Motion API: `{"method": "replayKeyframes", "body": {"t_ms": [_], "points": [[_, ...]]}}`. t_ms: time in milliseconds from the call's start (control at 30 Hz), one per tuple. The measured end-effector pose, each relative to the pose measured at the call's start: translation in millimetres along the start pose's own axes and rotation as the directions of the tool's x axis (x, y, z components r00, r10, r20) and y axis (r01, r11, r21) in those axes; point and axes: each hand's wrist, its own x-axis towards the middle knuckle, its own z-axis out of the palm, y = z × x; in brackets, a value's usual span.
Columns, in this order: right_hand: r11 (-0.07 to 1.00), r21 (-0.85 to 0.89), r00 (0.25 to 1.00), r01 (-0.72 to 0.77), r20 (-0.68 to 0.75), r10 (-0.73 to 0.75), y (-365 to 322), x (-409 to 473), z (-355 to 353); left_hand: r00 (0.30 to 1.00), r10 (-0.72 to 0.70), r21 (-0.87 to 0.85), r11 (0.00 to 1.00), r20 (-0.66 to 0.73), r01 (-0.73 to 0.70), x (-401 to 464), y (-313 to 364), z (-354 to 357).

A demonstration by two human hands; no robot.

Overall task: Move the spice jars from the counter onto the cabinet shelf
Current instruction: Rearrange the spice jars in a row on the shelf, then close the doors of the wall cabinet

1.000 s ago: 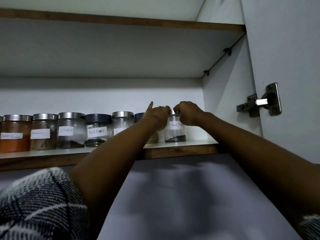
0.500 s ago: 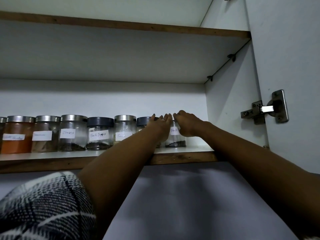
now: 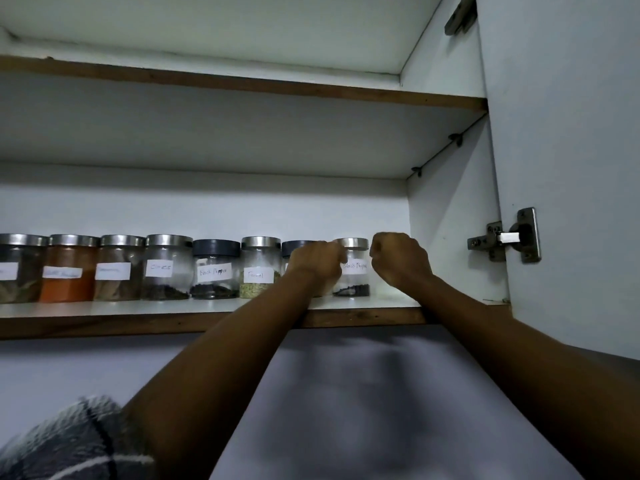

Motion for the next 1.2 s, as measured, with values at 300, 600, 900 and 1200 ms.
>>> {"method": "replayKeyframes", "body": {"t_ms": [300, 600, 900, 1200], "points": [[0.738, -0.445, 0.861, 0.507, 0.226, -0.455, -12.8, -45.5, -54.6, 0.996, -0.053, -0.118, 0.992, -0.076, 0.044, -71.1, -5.1, -45.8], [0.502, -0.491, 0.7, 0.712, 0.445, -0.559, -60.3, -93.6, -115.8, 0.995, 0.073, 0.025, 0.997, 0.062, -0.075, -142.7, -6.2, -85.4], [0.468, -0.467, 0.657, 0.75, 0.445, -0.609, -106.6, -151.3, -203.6, 0.967, 0.238, -0.118, 0.962, -0.088, -0.248, -181.4, 25.6, -139.9], [0.517, -0.607, 0.771, 0.603, 0.279, -0.572, -123.7, -220.5, -312.9, 0.861, 0.36, -0.341, 0.808, -0.359, -0.48, -231.5, 103.7, -153.8]]}}
